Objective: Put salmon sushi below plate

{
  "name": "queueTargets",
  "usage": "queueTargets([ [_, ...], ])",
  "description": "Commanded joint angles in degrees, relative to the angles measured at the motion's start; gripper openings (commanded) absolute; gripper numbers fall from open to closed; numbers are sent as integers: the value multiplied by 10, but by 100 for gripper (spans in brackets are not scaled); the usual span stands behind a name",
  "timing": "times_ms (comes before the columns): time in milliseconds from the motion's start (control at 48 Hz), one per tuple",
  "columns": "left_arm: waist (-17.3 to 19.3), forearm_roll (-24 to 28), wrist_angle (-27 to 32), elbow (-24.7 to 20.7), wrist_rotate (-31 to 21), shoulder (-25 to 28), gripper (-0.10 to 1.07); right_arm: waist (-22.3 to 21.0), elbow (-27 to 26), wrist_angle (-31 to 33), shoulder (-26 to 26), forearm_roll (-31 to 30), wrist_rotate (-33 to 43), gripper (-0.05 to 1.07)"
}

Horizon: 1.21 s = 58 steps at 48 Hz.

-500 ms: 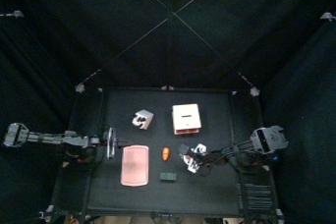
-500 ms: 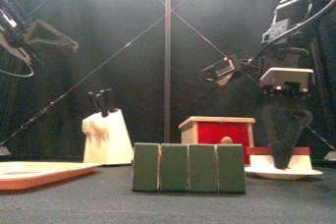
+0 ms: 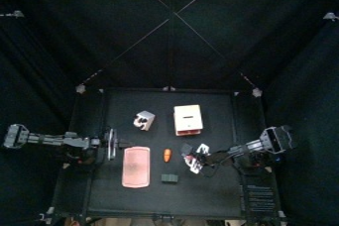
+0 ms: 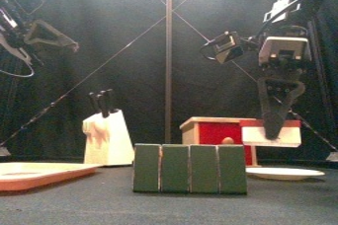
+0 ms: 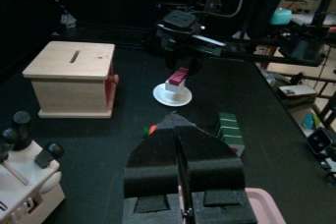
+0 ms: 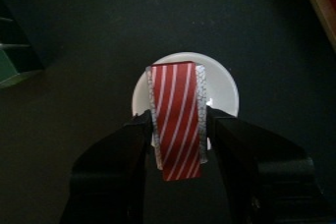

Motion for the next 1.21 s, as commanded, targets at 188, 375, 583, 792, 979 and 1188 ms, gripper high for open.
queueTargets([
  [188,2,0,-6,-10,0,3,-2,69,-16,1,-38,0,1,58],
  [375,-2,-1,-6,-9,-3,2,-2,114,-16,0,-40,4,2,58],
  [583,-3,-2,-6,-9,-3,2,-2,149,-15,-11,-26,8,3,58],
  [792,-3,-3,-6,-8,-4,2,-2,151,-15,-40,-5,16,2,58],
  [979,-3,-4,-5,-7,-4,2,-2,154,-4,-49,8,34,2,58],
  [1188,-3,-4,-6,-7,-4,2,-2,154,1,-58,26,54,2,59],
])
